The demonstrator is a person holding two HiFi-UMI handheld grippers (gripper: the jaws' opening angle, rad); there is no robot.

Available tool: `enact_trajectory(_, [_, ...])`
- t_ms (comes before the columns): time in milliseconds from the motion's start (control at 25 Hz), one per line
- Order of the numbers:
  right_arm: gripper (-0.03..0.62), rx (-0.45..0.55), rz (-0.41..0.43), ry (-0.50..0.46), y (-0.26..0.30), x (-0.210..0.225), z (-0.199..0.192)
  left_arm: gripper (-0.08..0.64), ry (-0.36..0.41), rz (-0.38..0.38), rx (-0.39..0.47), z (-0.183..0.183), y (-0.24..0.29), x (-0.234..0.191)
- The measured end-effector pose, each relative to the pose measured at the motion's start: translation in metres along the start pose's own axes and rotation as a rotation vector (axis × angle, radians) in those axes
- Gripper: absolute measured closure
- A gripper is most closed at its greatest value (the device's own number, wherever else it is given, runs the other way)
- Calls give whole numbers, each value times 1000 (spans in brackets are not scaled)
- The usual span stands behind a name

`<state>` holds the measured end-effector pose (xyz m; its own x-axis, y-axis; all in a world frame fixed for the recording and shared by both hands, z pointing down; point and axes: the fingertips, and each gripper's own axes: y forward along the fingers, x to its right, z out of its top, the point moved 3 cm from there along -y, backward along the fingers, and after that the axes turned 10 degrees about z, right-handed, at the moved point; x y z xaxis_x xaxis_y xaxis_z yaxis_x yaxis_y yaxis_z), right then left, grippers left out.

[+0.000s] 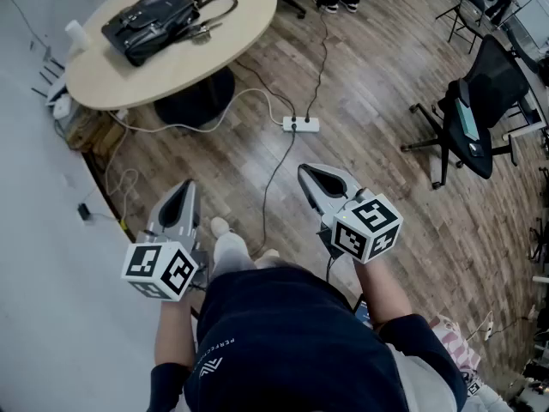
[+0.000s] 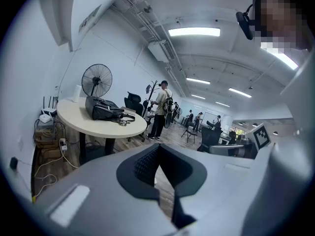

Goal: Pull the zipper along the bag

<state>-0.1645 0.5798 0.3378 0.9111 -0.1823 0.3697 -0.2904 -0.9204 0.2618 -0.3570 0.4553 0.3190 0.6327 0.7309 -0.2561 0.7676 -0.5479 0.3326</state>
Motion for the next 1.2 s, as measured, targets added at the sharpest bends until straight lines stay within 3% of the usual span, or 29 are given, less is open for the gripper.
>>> enact_trajectory(280, [591,11,-1,23,-3,7,-4,546,-53,3,-25,-12,5,2])
enact_trajectory(560, [591,3,38,50,16,13,-11,549,30,11,-76,-11,25,-1])
enact_trajectory(840, [591,0,22,21,43,29,16,548,-34,-60,-65,11,76,-13])
enact_trajectory(960, [591,-8,32,40,58,40,25,548,-25,-89,-87,17,98,-15])
enact_trajectory(1200, [589,-30,34,28,108,58,46,558,-32,-68,-93,33,132,-53])
